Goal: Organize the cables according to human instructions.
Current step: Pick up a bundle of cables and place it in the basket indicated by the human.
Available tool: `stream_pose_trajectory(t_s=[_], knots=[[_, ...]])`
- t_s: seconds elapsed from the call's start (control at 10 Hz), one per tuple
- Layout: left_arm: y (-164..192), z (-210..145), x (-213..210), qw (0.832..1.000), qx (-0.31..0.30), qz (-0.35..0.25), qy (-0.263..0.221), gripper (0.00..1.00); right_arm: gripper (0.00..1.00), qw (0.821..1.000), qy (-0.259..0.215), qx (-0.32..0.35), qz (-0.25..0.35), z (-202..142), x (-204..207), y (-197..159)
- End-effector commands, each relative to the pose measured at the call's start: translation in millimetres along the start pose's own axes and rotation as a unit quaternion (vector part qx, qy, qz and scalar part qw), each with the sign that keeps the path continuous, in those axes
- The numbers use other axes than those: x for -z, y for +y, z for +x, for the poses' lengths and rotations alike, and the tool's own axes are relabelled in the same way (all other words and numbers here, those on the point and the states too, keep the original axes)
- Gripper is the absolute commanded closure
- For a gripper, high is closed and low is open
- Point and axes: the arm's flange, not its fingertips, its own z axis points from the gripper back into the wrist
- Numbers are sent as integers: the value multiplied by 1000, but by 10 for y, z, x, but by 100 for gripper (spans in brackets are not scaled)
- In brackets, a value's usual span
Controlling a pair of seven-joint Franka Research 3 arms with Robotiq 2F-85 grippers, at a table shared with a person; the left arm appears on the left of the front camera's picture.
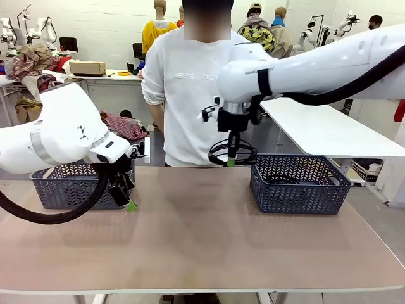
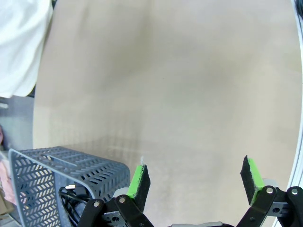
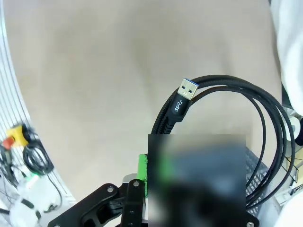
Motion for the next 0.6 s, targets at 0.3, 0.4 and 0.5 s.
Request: stream_pose_trajectory(t_s=[0.3, 0.4, 0.5], knots=[[11, -13, -22, 1000, -2, 1, 0, 0, 100, 999, -15, -24, -16, -1060, -84, -262], [11, -13, -22, 1000, -2, 1, 0, 0, 100, 999, -20, -17, -19, -1272, -67, -330], [11, -13, -22, 1000, -2, 1, 0, 0, 100, 999, -25, -19, -23, -1489, -42, -393]])
